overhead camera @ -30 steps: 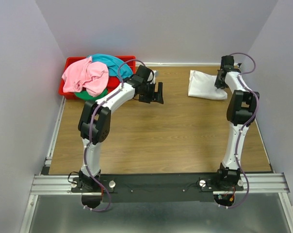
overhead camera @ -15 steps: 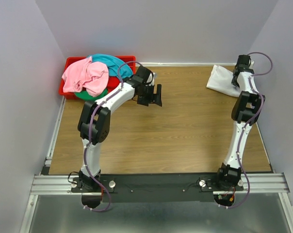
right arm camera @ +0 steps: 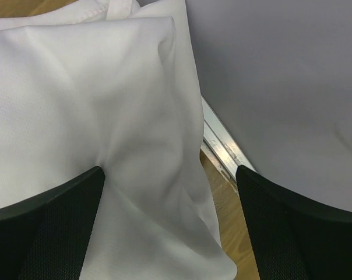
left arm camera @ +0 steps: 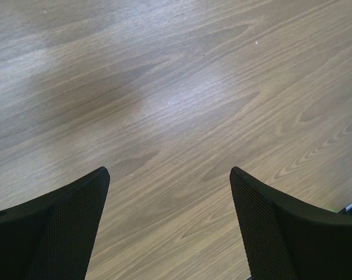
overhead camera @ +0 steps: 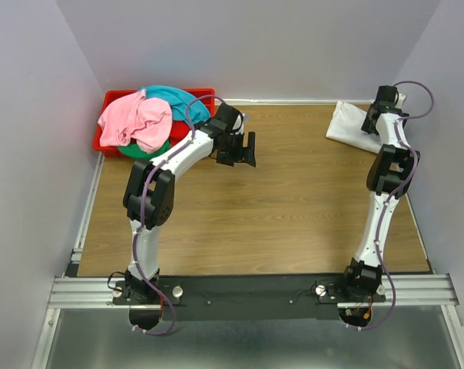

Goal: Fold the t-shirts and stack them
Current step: Neatly place the folded tshirt to the corner, then reset both grippers

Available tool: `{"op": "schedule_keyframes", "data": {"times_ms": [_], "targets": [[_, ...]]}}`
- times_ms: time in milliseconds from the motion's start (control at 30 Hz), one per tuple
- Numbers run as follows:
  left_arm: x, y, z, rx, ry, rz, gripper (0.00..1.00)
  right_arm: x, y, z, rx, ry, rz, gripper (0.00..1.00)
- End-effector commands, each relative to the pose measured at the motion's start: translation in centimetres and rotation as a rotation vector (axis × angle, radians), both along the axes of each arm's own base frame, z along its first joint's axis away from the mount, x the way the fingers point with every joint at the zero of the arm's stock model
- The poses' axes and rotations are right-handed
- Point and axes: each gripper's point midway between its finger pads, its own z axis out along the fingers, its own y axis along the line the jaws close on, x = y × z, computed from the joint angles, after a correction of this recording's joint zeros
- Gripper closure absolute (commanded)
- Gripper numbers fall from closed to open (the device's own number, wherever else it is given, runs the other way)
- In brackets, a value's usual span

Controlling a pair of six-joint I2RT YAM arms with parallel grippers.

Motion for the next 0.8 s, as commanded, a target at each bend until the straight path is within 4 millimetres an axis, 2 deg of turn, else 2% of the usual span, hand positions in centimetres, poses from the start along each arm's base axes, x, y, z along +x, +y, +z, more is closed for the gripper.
{"op": "schedule_keyframes", "data": {"times_ms": [0, 67, 133, 167, 233, 267, 300, 333, 367, 400, 433, 467, 500, 567, 600, 633, 667, 700, 733, 767], "targets": [[1.2, 0.3, 3.7, -0.002, -0.113, 0.025, 0.08, -1.3, -0.5, 2.1, -0.028, -0.007, -0.048, 0.00], [1.4, 0.3, 4.6, -0.010, -0.142, 0.033, 0.08, -1.4, -0.2, 3.7, -0.023, -0.033, -0.043, 0.00], [1.8, 0.6, 5.6, -0.015, -0.182, 0.051, 0.08, -1.8, 0.2, 4.1, -0.008, -0.036, -0.030, 0.00], [1.8, 0.7, 6.1, -0.020, -0.194, 0.059, 0.08, -1.8, 0.5, 5.8, -0.007, -0.067, -0.019, 0.00], [2.3, 0.8, 7.0, -0.028, -0.236, 0.078, 0.08, -2.2, 0.8, 6.8, -0.008, -0.085, -0.014, 0.00], [2.3, 1.0, 8.2, -0.040, -0.267, 0.085, 0.08, -2.9, 1.3, 6.5, -0.002, -0.069, -0.004, 0.00], [2.5, 1.1, 8.6, -0.049, -0.291, 0.099, 0.08, -3.0, 1.7, 8.2, -0.006, -0.106, 0.008, 0.00], [2.5, 1.1, 9.0, -0.054, -0.309, 0.106, 0.08, -3.3, 2.4, 9.1, -0.001, -0.123, 0.020, 0.00], [2.3, 1.4, 9.6, -0.060, -0.328, 0.115, 0.08, -4.1, 3.3, 8.0, 0.033, -0.102, 0.043, 0.00], [2.5, 1.6, 10.1, -0.064, -0.354, 0.125, 0.08, -4.2, 3.8, 8.6, 0.044, -0.125, 0.048, 0.00], [2.4, 1.8, 11.1, -0.074, -0.380, 0.130, 0.08, -4.6, 4.7, 11.2, 0.043, -0.177, 0.066, 0.00], [2.3, 2.0, 11.3, -0.075, -0.391, 0.134, 0.08, -5.0, 5.4, 11.4, 0.055, -0.183, 0.079, 0.00], [2.2, 2.3, 11.1, -0.067, -0.402, 0.144, 0.08, -5.7, 6.9, 12.7, 0.066, -0.208, 0.112, 0.00], [1.9, 2.8, 12.7, -0.087, -0.449, 0.160, 0.08, -6.6, 8.7, 13.4, 0.081, -0.219, 0.150, 0.00], [1.8, 3.1, 12.4, -0.087, -0.463, 0.177, 0.08, -7.2, 10.4, 12.5, 0.103, -0.194, 0.190, 0.00], [1.6, 3.3, 12.7, -0.093, -0.479, 0.183, 0.08, -7.6, 11.5, 12.7, 0.113, -0.196, 0.210, 0.00], [1.2, 3.7, 14.0, -0.110, -0.510, 0.193, 0.08, -8.2, 12.6, 14.5, 0.115, -0.230, 0.237, 0.00], [1.2, 4.2, 13.6, -0.105, -0.525, 0.213, 0.08, -9.1, 14.0, 13.4, 0.142, -0.205, 0.267, 0.00], [0.7, 4.5, 14.7, -0.120, -0.549, 0.224, 0.08, -9.6, 16.0, 15.0, 0.149, -0.238, 0.313, 0.00], [0.5, 5.1, 14.1, -0.111, -0.548, 0.241, 0.08, -10.2, 17.3, 14.9, 0.172, -0.235, 0.344, 0.00]]}}
